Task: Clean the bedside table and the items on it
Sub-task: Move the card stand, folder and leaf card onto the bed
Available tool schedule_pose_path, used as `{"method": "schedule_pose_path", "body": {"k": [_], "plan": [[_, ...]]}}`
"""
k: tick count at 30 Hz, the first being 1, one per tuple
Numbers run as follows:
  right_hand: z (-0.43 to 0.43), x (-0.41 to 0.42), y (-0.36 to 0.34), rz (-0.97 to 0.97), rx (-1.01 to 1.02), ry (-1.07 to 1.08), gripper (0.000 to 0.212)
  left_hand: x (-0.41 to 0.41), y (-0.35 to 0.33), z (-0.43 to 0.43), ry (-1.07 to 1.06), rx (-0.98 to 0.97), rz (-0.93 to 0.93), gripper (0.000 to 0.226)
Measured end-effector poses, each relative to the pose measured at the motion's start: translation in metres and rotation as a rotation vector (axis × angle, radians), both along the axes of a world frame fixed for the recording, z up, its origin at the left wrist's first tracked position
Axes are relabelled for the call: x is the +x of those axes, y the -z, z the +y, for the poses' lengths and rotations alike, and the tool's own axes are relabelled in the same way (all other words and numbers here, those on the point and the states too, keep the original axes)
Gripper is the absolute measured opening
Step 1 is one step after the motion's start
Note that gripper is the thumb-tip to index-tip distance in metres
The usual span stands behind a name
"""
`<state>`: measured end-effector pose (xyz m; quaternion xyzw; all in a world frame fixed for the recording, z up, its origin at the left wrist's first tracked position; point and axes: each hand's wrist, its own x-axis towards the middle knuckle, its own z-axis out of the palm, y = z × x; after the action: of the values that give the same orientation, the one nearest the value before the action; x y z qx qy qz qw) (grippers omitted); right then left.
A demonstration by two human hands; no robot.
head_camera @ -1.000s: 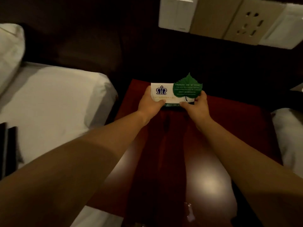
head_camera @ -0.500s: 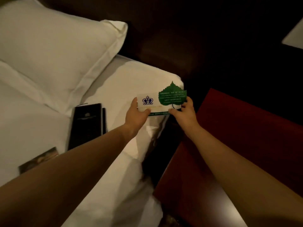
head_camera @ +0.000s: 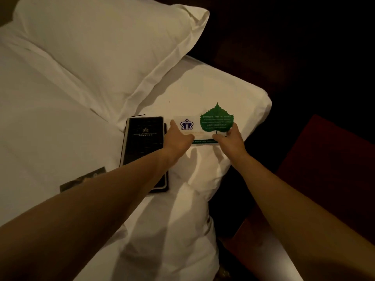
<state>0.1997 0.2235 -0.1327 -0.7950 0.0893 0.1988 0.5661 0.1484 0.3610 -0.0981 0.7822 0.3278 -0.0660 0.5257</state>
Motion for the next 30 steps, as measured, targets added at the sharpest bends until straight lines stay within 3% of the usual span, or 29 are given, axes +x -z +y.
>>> {"method": "schedule_pose_path", "body": {"k": [4, 7, 14, 21, 24, 30], "plan": [[0.002, 0.001, -0.013, -0.021, -0.053, -0.001, 0.054, 0.012, -0.001, -0.002, -0.01, 0.016, 0.021, 0.082], [0.004, 0.004, -0.016, -0.059, -0.065, -0.033, 0.06, 0.017, -0.004, -0.004, 0.025, 0.064, 0.034, 0.098], [-0.003, -0.01, -0.016, -0.12, -0.146, -0.098, 0.089, 0.009, -0.011, -0.012, 0.164, 0.305, 0.017, 0.084], [-0.037, -0.019, -0.044, -0.17, -0.444, -0.248, 0.099, 0.003, -0.021, -0.024, 0.234, 0.528, 0.012, 0.081], [-0.06, -0.025, -0.058, -0.177, -0.574, -0.325, 0.099, -0.001, -0.028, -0.038, 0.352, 0.688, -0.02, 0.078], [-0.12, -0.043, -0.079, -0.181, -0.762, -0.357, 0.082, -0.002, -0.05, -0.095, 0.607, 0.796, -0.167, 0.073]]}}
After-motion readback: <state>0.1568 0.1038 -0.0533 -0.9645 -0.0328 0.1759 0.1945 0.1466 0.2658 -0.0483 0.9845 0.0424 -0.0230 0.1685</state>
